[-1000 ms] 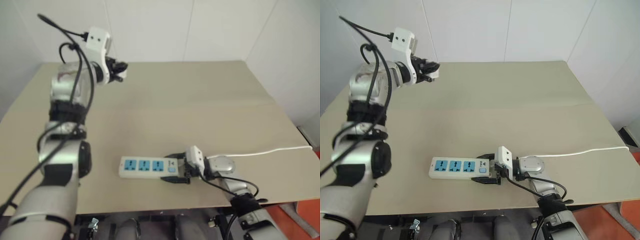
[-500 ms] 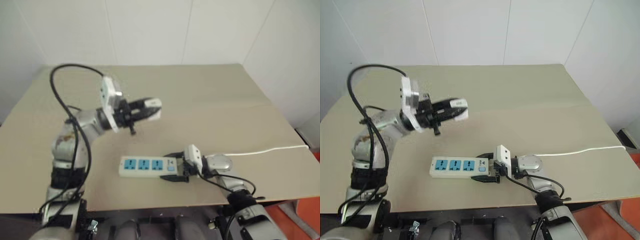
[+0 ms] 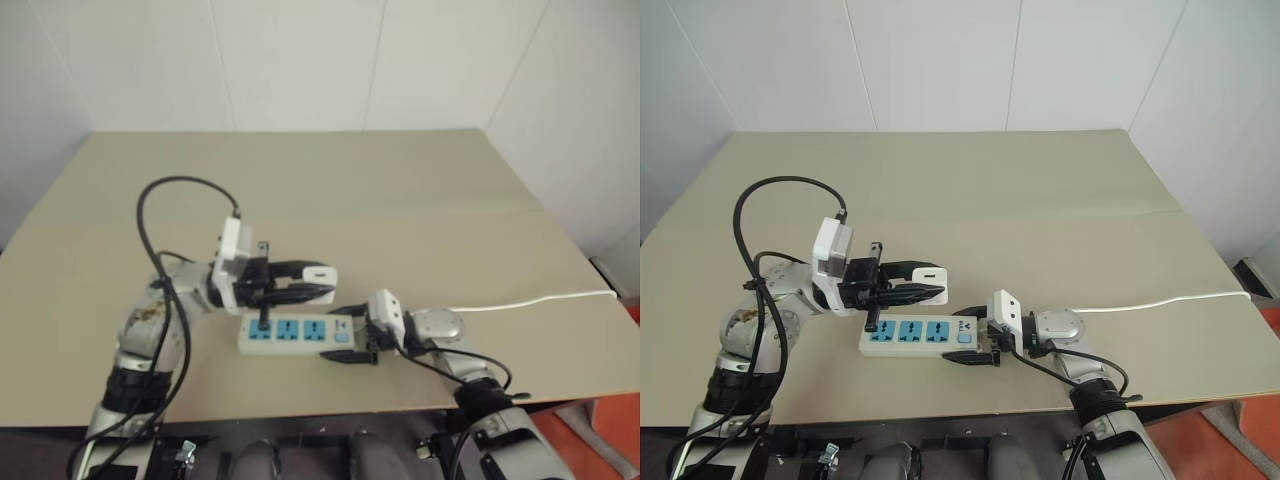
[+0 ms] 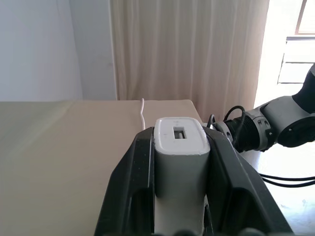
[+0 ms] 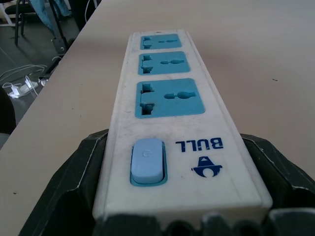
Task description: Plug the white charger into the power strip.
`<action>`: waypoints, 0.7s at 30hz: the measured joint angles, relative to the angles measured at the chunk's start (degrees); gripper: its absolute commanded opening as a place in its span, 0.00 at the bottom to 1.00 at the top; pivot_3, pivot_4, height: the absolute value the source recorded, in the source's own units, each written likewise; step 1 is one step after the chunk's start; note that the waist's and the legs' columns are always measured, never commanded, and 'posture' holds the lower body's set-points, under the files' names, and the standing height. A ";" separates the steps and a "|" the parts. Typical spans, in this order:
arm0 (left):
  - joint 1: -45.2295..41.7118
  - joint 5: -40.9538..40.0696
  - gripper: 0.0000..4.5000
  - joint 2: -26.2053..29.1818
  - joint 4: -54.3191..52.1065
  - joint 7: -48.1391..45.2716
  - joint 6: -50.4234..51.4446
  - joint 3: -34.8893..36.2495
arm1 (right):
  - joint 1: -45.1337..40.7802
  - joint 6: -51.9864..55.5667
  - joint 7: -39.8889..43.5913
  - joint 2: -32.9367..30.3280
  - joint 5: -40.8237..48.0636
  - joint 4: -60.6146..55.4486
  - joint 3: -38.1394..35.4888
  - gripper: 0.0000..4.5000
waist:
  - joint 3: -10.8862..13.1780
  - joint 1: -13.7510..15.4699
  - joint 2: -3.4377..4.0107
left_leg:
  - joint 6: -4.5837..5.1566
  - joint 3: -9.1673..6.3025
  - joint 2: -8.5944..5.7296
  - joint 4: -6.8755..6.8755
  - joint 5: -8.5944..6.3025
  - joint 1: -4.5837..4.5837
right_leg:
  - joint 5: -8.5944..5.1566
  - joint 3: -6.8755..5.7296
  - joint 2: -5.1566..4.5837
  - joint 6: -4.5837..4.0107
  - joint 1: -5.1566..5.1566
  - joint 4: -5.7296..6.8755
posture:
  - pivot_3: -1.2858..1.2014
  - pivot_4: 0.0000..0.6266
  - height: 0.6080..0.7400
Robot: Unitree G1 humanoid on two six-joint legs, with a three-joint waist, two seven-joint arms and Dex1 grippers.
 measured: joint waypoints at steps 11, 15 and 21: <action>2.33 1.45 0.22 0.48 2.41 -2.95 -4.21 -2.93 | 0.03 0.00 -0.03 -0.05 -0.06 -0.11 0.03 0.77 | 0.00 0.01 0.00 | 0.00 0.00 0.00 -0.01 0.00 -0.02 | 0.00 0.00 0.00 -0.01 0.00 -0.06 | 0.52 0.24 1.00; 3.78 3.50 0.22 0.47 4.94 -4.08 -7.61 -4.32 | 0.12 0.00 -0.02 -0.12 -0.05 -0.28 0.04 0.77 | 0.00 0.03 0.00 | 0.01 0.01 0.00 -0.01 0.00 -0.02 | 0.00 0.00 0.00 -0.01 0.00 -0.08 | 0.52 0.24 1.00; 4.56 5.50 0.22 -0.10 7.93 -4.40 -10.54 -6.18 | 0.33 0.02 -0.03 -0.27 -0.04 -0.62 0.04 0.77 | 0.00 0.08 0.01 | 0.02 0.00 0.00 -0.02 -0.01 -0.05 | 0.00 0.00 0.00 -0.01 0.00 -0.14 | 0.52 0.24 1.00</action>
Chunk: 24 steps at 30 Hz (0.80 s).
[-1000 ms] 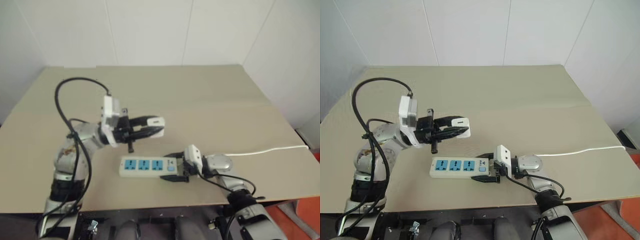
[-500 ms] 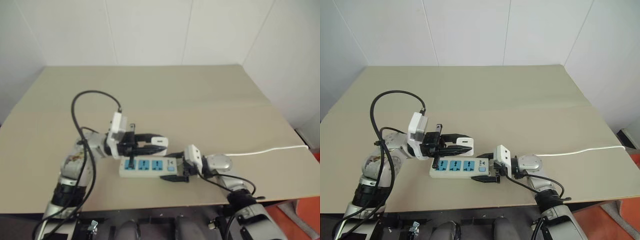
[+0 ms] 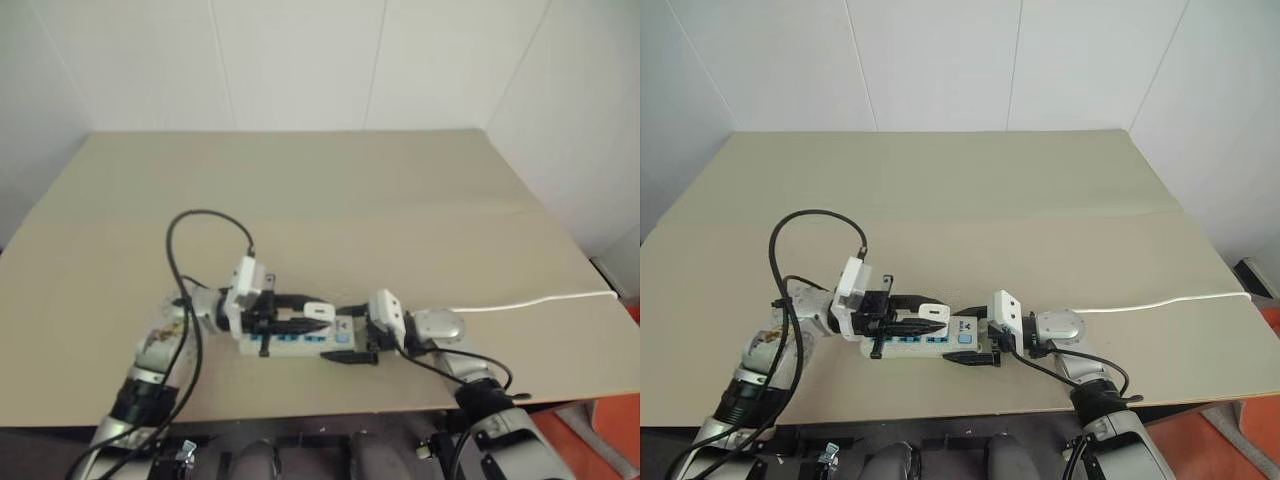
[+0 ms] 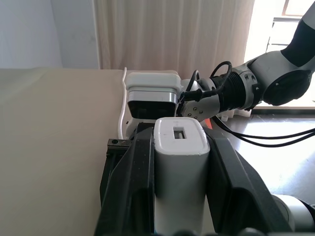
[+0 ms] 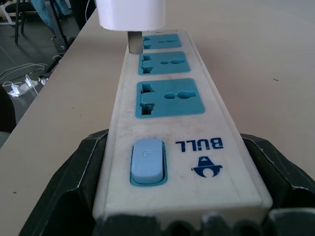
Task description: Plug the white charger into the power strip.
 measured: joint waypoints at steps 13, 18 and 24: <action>0.01 1.92 0.22 -1.01 3.11 0.44 -3.29 -1.32 | 0.35 0.10 -0.04 -0.21 0.00 -0.57 0.02 0.77 | 0.00 0.05 0.00 | 0.05 0.00 0.00 -0.02 -0.03 -0.05 | 0.00 0.00 -0.01 0.00 0.00 -0.09 | 0.52 0.24 1.00; 0.18 2.01 0.22 -1.00 3.23 0.56 -3.35 -1.35 | 0.43 0.27 -0.03 -0.30 0.02 -0.90 0.06 0.77 | 0.00 0.05 0.00 | 0.05 0.01 -0.01 -0.04 -0.03 -0.06 | 0.00 0.00 -0.01 0.00 0.00 -0.12 | 0.52 0.24 1.00; 0.29 2.01 0.22 -1.02 3.23 0.60 -3.36 -1.36 | 0.42 1.79 0.24 -0.68 0.14 -1.34 0.24 0.77 | 0.00 0.14 0.00 | 0.05 0.01 -0.01 -0.05 -0.03 -0.07 | 0.00 0.00 -0.02 0.00 0.00 -0.15 | 0.52 0.24 1.00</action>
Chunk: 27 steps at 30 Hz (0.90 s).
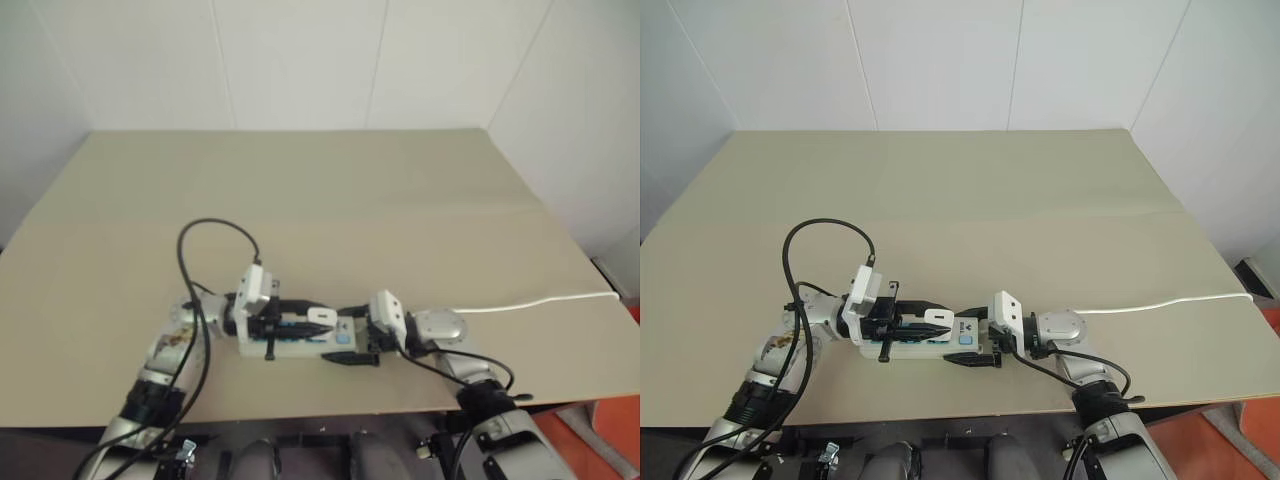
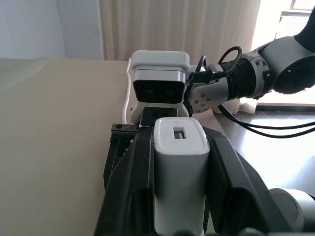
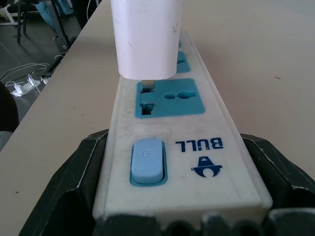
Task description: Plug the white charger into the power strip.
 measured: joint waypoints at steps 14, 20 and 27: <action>0.00 0.15 0.22 -0.05 0.04 -0.03 -0.01 -0.31 | 0.00 1.06 0.41 -0.13 -0.04 -0.64 0.01 0.77 | 0.00 0.02 0.00 | 0.01 0.01 0.00 -0.06 -0.01 -0.01 | 0.00 0.00 0.00 0.00 0.00 -0.07 | 0.52 0.24 1.00; 0.00 0.88 0.22 -0.32 0.46 -0.02 -0.58 -0.52 | 0.03 1.07 0.47 -0.15 -0.07 -0.74 0.01 0.77 | 0.00 0.02 0.00 | 0.01 0.01 0.00 -0.10 0.00 0.00 | 0.00 0.00 0.00 0.00 -0.01 -0.10 | 0.52 0.24 1.00; 0.01 1.83 0.22 -1.03 1.79 0.02 -2.08 -0.81 | 0.09 1.08 0.50 -0.19 -0.11 -0.83 0.02 0.77 | 0.00 0.03 0.00 | 0.01 0.01 0.00 -0.15 0.00 0.00 | 0.00 0.00 -0.01 0.00 0.00 -0.14 | 0.52 0.24 1.00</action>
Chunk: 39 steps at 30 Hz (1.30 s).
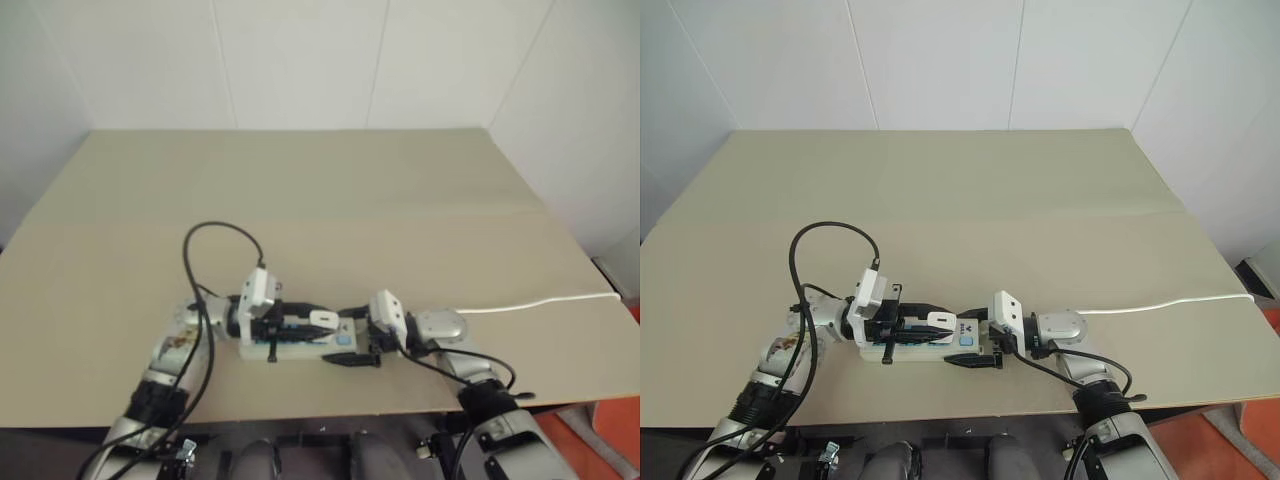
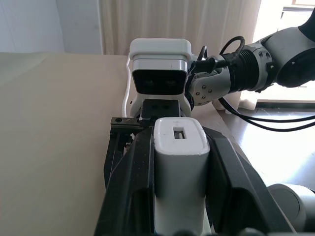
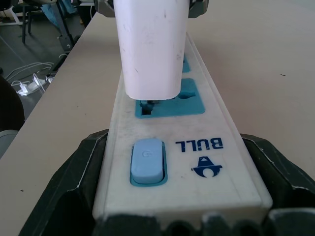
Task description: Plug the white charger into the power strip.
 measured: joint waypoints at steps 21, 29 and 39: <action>0.00 0.17 0.22 0.12 2.28 -1.89 -1.26 -0.63 | 0.24 0.05 0.03 -0.07 -0.16 -0.47 0.12 0.77 | 0.00 -0.03 0.00 | 0.00 0.00 0.00 -0.19 0.00 0.02 | 0.00 0.00 0.00 0.00 0.00 -0.14 | 0.52 0.24 1.00; -0.01 0.59 0.22 0.11 4.11 -2.53 -3.63 -0.77 | 0.23 0.06 -0.02 -0.06 -0.26 -0.52 0.26 0.77 | 0.00 -0.06 0.00 | 0.00 0.00 0.01 -0.27 0.00 0.06 | 0.00 0.00 0.00 0.00 0.00 -0.18 | 0.52 0.24 1.00; 0.58 0.56 0.22 0.49 6.60 -3.50 -9.01 -0.81 | 0.18 0.70 -0.45 -0.06 -0.34 -0.78 0.63 0.77 | -0.03 -0.13 0.01 | 0.00 0.01 0.03 -0.40 0.00 0.18 | 0.00 0.02 0.01 0.00 0.04 -0.18 | 0.52 0.24 1.00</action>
